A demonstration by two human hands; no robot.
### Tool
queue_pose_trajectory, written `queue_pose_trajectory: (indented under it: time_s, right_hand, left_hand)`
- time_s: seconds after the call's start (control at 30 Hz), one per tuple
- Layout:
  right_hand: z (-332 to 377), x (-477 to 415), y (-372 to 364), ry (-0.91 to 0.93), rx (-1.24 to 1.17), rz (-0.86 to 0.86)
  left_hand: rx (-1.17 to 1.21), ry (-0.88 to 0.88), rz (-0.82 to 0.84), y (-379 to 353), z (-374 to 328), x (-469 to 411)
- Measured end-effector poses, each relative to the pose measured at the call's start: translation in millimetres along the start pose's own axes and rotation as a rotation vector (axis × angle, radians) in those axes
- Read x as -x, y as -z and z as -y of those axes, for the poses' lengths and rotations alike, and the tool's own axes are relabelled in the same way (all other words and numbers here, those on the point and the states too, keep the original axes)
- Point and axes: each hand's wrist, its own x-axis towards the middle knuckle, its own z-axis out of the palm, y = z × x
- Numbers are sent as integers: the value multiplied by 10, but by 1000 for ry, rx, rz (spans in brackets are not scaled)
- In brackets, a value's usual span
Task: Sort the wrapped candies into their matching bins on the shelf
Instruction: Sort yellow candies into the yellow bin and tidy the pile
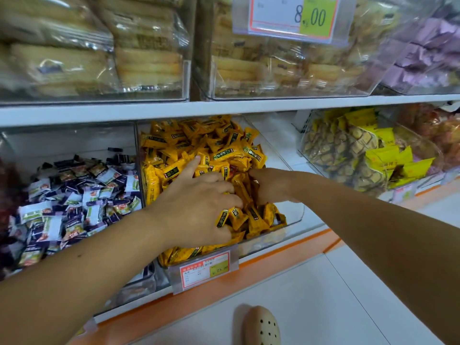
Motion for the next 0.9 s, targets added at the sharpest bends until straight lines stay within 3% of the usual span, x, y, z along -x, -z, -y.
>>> queue_pose_trajectory:
  time_s: [0.13, 0.27, 0.4, 0.7, 0.8, 0.9]
  right_hand:
    - [-33, -43, 58, -77, -254, 93]
    - [-96, -124, -50, -81, -506, 38]
    - [-131, -148, -118, -56, -612, -28]
    - [-105, -32, -80, 62, -954, 19]
    - [-72, 2, -83, 16, -1106, 39]
    - [-72, -112, -109, -24, -1111, 12]
  left_hand:
    - [12, 15, 19, 29, 11, 39]
    - [33, 19, -1, 18, 4, 70]
    - [12, 32, 10, 11, 5, 96]
    - [5, 52, -33, -5, -21, 152]
    - [-2, 58, -27, 1, -39, 153]
    - [9, 64, -28, 5, -33, 171]
